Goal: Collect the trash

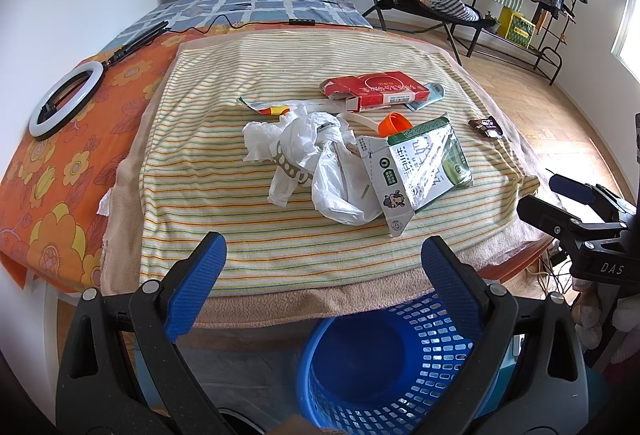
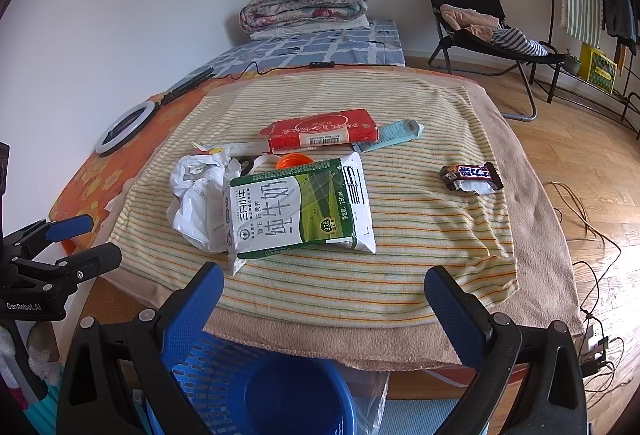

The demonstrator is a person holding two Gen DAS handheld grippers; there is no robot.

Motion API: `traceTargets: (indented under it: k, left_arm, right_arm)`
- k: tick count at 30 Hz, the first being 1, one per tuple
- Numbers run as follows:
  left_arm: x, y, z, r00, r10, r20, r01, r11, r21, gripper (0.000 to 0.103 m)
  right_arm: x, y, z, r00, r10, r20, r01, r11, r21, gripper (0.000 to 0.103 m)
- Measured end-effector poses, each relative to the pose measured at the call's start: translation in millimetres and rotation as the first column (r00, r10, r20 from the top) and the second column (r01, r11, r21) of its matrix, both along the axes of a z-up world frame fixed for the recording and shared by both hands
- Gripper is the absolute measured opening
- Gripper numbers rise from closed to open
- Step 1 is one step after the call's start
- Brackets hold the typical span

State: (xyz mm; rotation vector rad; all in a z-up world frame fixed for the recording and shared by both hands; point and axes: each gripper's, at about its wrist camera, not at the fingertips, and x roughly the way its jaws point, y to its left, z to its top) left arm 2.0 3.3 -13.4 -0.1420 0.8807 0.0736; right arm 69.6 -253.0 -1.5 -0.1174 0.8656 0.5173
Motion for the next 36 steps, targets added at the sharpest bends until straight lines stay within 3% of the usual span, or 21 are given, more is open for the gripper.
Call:
traceTargets:
  k: [36]
  left_arm:
    - [0.1, 0.2, -3.1, 1.000, 0.002, -0.002, -0.002, 1.000, 0.008, 0.100]
  right_arm:
    - [1.0, -4.6, -6.4, 1.000, -0.008, -0.025, 0.007, 1.000, -0.005, 0.102]
